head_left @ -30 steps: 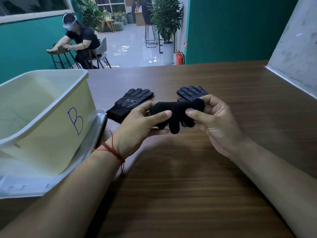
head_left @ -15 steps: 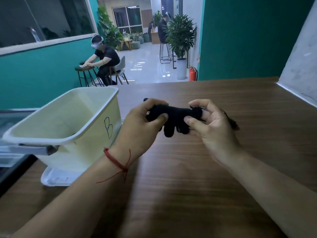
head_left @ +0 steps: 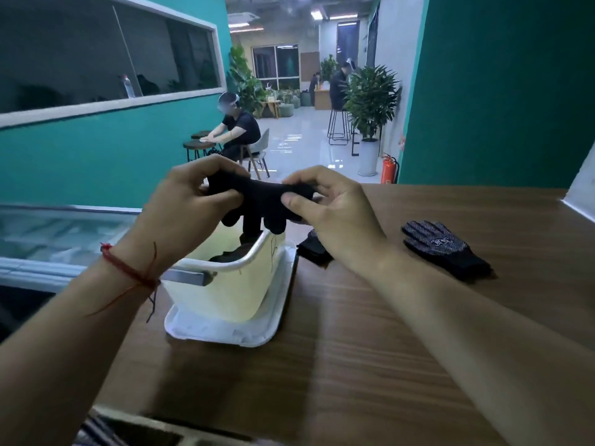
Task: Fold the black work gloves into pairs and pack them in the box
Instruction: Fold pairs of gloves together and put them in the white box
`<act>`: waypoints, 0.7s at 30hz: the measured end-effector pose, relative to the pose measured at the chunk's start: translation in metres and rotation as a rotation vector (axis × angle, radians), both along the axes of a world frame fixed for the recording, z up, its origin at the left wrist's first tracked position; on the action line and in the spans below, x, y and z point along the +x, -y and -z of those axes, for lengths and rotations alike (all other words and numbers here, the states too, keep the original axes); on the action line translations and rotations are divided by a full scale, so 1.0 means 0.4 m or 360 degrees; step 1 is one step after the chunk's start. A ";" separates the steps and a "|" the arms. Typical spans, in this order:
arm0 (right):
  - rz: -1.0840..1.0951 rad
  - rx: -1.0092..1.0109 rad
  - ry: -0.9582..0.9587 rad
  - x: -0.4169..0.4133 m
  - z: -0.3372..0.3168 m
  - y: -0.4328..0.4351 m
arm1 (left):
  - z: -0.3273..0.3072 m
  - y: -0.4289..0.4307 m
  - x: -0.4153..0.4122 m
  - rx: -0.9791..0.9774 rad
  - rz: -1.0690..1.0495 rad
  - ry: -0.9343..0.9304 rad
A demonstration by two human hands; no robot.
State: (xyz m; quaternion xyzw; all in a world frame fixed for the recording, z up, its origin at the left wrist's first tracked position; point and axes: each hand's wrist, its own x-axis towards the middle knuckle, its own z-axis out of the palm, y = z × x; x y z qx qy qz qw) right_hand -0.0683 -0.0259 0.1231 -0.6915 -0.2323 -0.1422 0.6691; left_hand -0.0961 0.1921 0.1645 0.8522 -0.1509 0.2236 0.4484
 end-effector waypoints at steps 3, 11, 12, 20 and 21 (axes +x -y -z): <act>0.0054 -0.0153 0.0018 0.026 -0.012 -0.076 | 0.005 -0.053 0.007 0.0014 -0.0155 -0.0007; 0.0174 -0.1153 -0.0037 0.046 0.003 -0.156 | 0.044 -0.125 0.038 0.0749 -0.0424 -0.0268; 0.0202 -0.1254 -0.0009 0.045 0.010 -0.152 | 0.052 -0.125 0.037 0.0786 -0.0425 -0.0310; 0.0238 -0.1070 0.0017 0.043 0.019 -0.045 | 0.054 -0.018 0.029 0.0810 -0.0299 0.0064; 0.0252 -0.1057 0.0014 0.041 0.024 -0.026 | 0.050 0.004 0.025 0.0795 -0.0258 0.0104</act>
